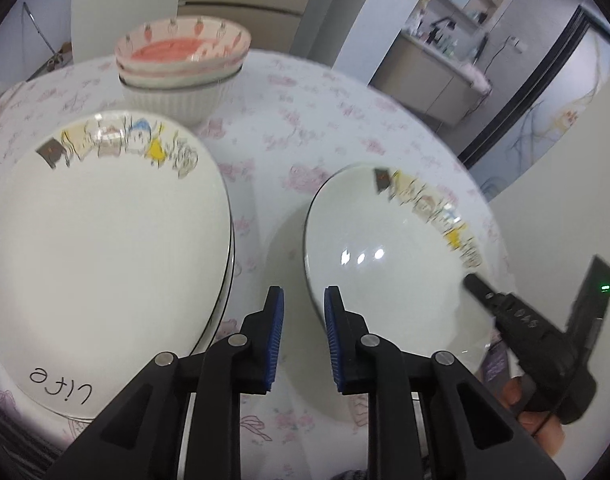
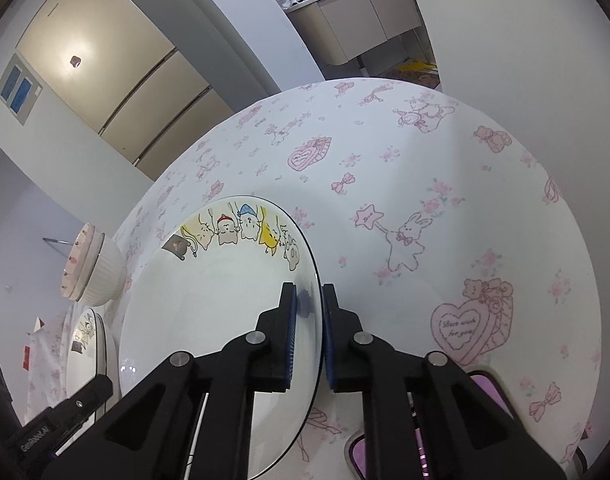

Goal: Organize plates and bowls
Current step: 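Lower both tools onto the white plate rim and close them on it, then lift the gripped white plate and carry it over the plate stack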

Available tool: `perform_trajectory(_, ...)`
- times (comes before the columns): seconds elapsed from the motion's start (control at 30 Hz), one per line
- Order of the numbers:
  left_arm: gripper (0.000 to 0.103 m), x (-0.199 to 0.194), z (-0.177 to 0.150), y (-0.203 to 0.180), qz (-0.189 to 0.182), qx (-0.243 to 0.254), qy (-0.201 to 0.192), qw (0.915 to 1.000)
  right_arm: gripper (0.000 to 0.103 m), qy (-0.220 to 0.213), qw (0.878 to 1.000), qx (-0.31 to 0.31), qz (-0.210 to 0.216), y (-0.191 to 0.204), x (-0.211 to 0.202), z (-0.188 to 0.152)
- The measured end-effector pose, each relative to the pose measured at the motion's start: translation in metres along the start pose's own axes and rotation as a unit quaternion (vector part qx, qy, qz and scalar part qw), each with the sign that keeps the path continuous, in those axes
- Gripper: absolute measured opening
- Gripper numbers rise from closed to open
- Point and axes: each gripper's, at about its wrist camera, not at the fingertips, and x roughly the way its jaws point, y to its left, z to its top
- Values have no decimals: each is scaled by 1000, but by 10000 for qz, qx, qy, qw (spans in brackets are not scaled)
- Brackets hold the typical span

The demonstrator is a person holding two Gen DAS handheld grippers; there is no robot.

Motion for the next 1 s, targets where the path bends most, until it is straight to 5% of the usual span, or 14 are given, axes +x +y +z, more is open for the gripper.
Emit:
perform_trajectory(0.4, 18, 26, -10, -20, 127, 247, -60, 9996, 13, 10, 10000, -49, 24, 1, 2, 0)
perform_trajectory(0.53, 31, 32, -16, -30, 136, 643, -100, 9978, 15, -30, 9995, -235, -220, 9, 2, -1)
perform_trajectory(0.83, 24, 26, -16, -23, 4, 528, -277, 9982, 14, -94, 9997, -204, -120, 7, -1, -1)
perform_trajectory(1.0, 25, 21, -15, -26, -61, 608, -323, 9976, 14, -347, 9960, -583, -575, 22, -14, -2)
